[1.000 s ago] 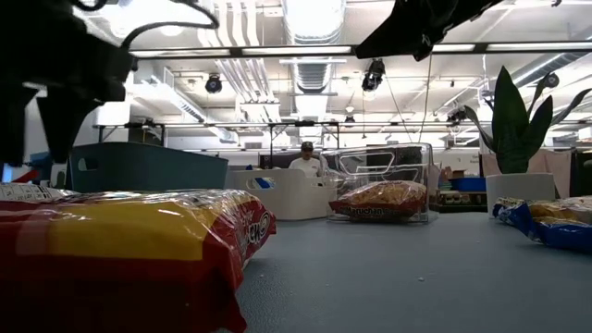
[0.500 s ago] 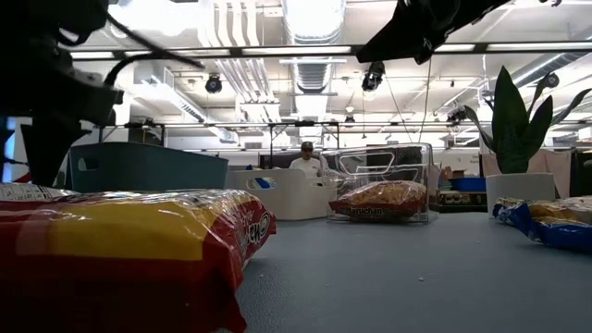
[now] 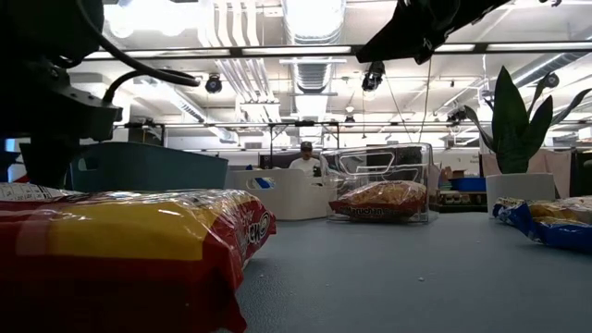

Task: Sort Maruchan noodles
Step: Put the orange noodle pack into the blue bin

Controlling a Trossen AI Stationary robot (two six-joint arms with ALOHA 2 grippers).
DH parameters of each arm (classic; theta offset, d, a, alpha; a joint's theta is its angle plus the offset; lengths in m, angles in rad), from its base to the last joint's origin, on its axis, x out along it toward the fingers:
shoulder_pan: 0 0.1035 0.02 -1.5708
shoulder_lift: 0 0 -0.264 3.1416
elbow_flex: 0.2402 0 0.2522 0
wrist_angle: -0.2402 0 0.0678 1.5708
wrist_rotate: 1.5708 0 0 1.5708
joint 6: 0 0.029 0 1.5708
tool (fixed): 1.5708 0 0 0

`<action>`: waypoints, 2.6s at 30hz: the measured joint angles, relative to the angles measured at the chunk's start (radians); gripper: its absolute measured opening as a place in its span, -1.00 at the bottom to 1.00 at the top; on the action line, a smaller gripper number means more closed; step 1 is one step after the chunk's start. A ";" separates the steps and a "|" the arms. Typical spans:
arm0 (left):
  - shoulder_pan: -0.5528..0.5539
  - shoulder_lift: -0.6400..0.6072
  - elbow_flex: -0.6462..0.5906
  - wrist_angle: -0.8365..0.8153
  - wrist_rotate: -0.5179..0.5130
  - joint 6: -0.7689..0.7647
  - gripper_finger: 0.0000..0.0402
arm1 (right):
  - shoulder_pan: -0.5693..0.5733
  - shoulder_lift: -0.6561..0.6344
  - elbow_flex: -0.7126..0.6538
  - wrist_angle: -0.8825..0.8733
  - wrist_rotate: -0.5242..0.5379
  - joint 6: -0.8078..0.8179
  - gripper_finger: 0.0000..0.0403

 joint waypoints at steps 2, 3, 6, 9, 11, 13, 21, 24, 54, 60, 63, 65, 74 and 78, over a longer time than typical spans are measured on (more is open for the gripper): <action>0.000 0.000 -0.001 0.002 -0.003 -0.015 -0.03 | 0.000 0.000 0.000 0.000 0.000 -0.001 -0.96; 0.000 0.000 -0.003 0.002 -0.008 -0.026 -0.04 | 0.000 0.000 0.000 0.000 0.000 -0.002 -0.96; 0.000 0.000 -0.007 0.002 -0.027 -0.055 -0.11 | 0.000 0.000 0.000 0.000 0.000 0.000 -0.96; 0.000 0.000 -0.011 0.002 -0.029 -0.057 -0.22 | 0.000 0.001 0.000 0.000 0.000 0.002 -0.96; 0.000 0.000 -0.013 0.001 -0.029 -0.057 -0.32 | 0.000 0.001 -0.001 -0.002 0.000 0.010 -0.96; 0.000 0.000 -0.013 0.002 -0.029 -0.056 -0.43 | 0.000 0.001 -0.001 -0.003 0.000 0.010 -0.96; 0.000 -0.001 -0.014 0.001 -0.026 -0.056 -0.94 | 0.000 0.001 -0.001 -0.003 0.000 0.008 -0.96; 0.000 -0.001 -0.014 0.000 -0.025 -0.056 -0.96 | 0.000 0.001 -0.001 -0.003 0.000 0.008 -0.96; 0.007 -0.280 0.101 -0.099 -0.120 -0.108 -1.00 | 0.000 0.001 -0.001 0.001 0.000 0.010 -0.96; 0.007 -0.269 0.061 -0.193 -0.036 -0.229 -1.00 | 0.000 0.001 -0.002 0.008 0.000 0.010 -0.96; 0.007 -0.257 -0.002 -0.206 0.041 -0.289 -1.00 | 0.000 0.001 -0.002 0.008 0.000 0.009 -0.96; 0.007 -0.245 -0.048 -0.191 0.088 -0.323 -1.00 | 0.000 0.001 -0.002 0.008 0.000 0.009 -0.96; 0.016 -0.209 -0.145 0.001 0.107 -0.344 -1.00 | 0.000 0.001 -0.002 0.008 0.000 0.008 -0.96; 0.022 -0.202 -0.096 0.202 0.031 -0.244 -1.00 | -0.002 0.001 -0.002 0.008 0.000 0.008 -0.96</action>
